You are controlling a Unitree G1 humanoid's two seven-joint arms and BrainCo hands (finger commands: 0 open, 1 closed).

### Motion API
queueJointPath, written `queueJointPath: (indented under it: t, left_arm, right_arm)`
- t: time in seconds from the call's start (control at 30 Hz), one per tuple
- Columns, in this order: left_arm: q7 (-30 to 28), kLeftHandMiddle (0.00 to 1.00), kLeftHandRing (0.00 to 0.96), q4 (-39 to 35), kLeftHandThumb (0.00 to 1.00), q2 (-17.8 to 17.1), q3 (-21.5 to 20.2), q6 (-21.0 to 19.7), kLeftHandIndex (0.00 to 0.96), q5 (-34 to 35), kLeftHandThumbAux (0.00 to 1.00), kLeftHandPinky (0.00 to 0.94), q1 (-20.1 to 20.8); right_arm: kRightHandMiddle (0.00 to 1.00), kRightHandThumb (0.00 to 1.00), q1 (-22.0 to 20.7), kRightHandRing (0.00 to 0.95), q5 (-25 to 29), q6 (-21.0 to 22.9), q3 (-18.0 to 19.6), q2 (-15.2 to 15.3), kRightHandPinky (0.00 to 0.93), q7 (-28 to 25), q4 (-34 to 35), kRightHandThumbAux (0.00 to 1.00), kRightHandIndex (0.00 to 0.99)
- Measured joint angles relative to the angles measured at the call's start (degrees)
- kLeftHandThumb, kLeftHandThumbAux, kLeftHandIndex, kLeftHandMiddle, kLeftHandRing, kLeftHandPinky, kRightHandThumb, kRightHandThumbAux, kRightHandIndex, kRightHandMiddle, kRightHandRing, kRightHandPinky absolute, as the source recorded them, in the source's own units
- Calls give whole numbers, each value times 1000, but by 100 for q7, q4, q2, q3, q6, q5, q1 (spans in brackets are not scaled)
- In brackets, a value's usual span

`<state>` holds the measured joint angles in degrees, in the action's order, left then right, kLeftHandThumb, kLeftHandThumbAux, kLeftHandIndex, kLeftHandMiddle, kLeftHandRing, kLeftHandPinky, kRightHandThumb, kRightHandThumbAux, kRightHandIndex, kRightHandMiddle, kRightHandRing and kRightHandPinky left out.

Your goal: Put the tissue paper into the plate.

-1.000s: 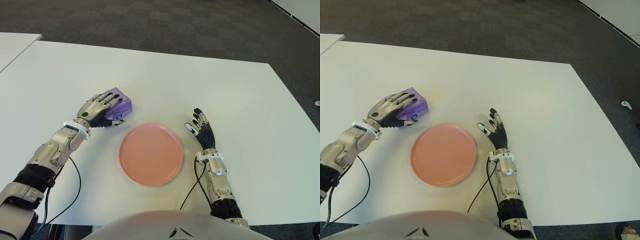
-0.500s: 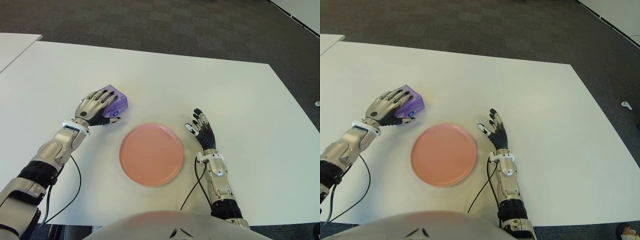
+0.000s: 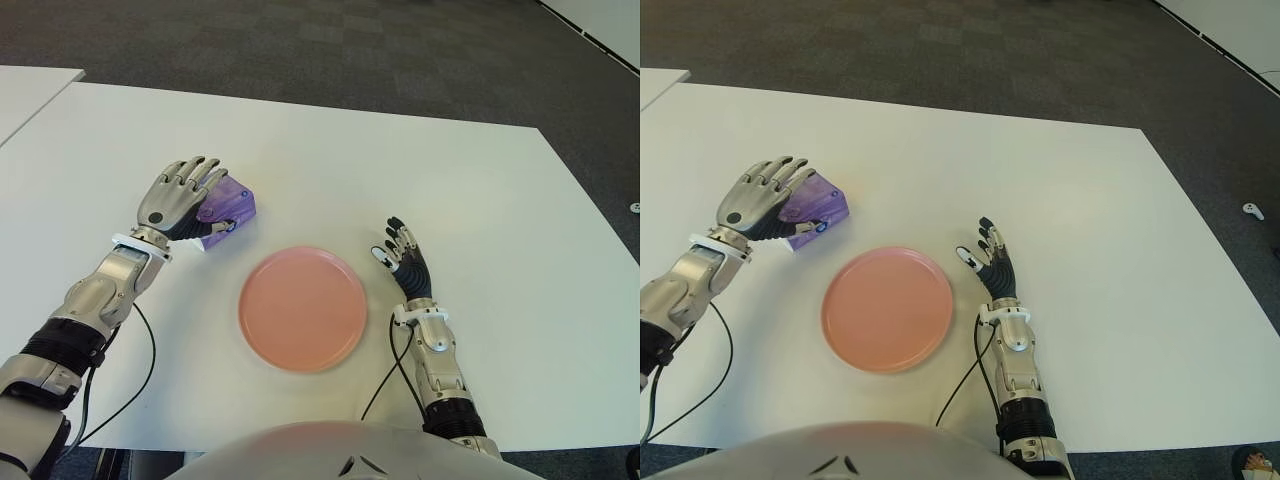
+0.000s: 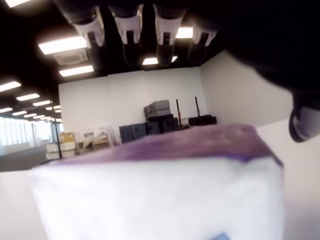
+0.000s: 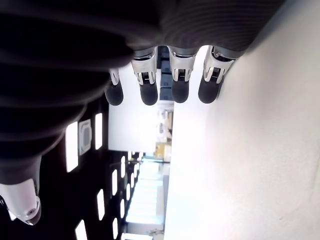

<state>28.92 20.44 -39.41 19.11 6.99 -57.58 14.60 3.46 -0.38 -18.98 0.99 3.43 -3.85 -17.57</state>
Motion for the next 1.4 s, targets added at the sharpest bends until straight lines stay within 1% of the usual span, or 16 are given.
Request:
queueJointPath:
  t: [0.2, 0.43, 0.63, 0.87, 1.03, 1.23, 1.4]
  left_arm:
    - [229, 0, 0, -251, 32, -50, -89, 17, 0, 19, 384, 0, -78]
    - [483, 0, 0, -705, 57, -106, -339, 183, 0, 80, 392, 0, -296]
    - [530, 0, 0, -1167, 83, -174, -592, 295, 0, 139, 396, 0, -521]
    - [534, 0, 0, -1400, 88, -176, -768, 388, 0, 171, 395, 0, -636]
    - [445, 0, 0, -1279, 83, -168, -791, 594, 0, 413, 394, 0, -647]
    - [238, 0, 0, -642, 88, -67, -677, 942, 0, 720, 390, 0, -536]
    - [13, 0, 0, -221, 87, 37, -570, 1133, 0, 873, 376, 0, -418]
  right_arm:
    - [25, 78, -1, 19, 6, 0, 1, 4, 41, -13, 0, 570, 31]
    - [21, 80, -3, 14, 6, 0, 2, 7, 36, -21, -3, 575, 27]
    - [18, 81, -4, 11, 7, 0, 2, 13, 29, -25, -4, 573, 19]
    - [20, 80, -9, 14, 6, 0, -1, 13, 33, -27, -9, 565, 20]
    - [25, 79, -11, 20, 6, 0, -2, 13, 42, -27, -15, 569, 29]
    - [27, 78, -13, 24, 5, 0, -2, 14, 47, -27, -19, 575, 32]
    - [26, 77, -13, 26, 5, 0, -5, 22, 53, -29, -19, 577, 32]
